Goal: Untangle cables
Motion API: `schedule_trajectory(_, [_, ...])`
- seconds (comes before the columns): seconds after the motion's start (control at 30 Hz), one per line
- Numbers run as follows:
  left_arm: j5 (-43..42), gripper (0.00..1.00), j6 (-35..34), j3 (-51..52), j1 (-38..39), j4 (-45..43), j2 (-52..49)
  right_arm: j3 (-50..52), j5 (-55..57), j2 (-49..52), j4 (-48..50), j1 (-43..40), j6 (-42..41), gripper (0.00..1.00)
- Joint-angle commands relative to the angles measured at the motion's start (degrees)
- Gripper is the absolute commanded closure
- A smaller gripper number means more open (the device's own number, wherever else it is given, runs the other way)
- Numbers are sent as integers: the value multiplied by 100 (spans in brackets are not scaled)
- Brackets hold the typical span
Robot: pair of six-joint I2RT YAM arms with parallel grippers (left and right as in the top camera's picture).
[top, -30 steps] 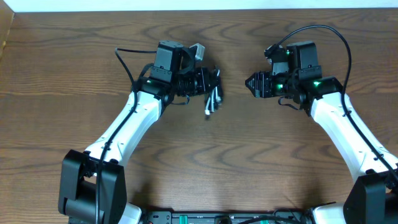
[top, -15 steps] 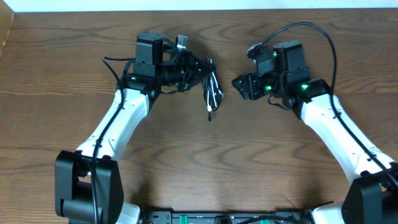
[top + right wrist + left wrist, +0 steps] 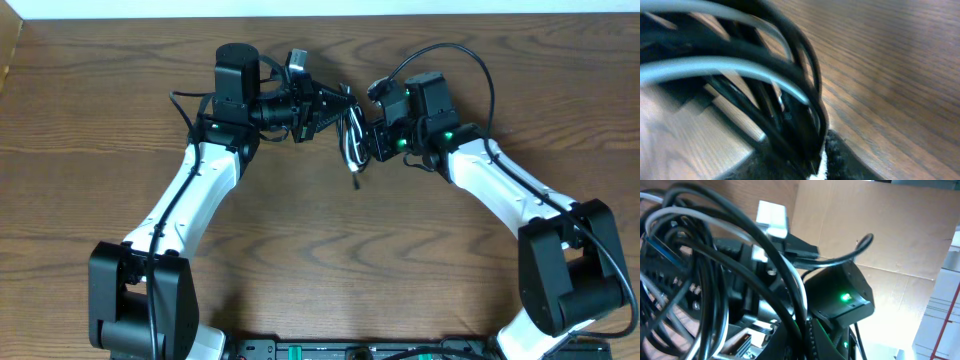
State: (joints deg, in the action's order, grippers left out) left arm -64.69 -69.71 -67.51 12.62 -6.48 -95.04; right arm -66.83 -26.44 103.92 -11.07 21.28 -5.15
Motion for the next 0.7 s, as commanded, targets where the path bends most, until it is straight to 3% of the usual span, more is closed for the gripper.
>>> schedule_trajectory(0.0, [-210, 92, 109, -28, -59, -50, 66, -92, 46, 50, -85, -116, -133, 99])
schedule_trajectory(0.27, [-120, 93, 1064, -24, -855, 184, 66, -92, 186, -234, -1237, -1187, -608, 99])
schedule_trajectory(0.57, [1268, 92, 2653, -24, -1272, 2352, 66, -92, 2321, -234, -2549, -1532, -1115, 99])
schedule_trajectory(0.67, [1670, 93, 3018, -24, -1266, 2802, 66, -92, 2083, -234, -2559, -1497, -1008, 99])
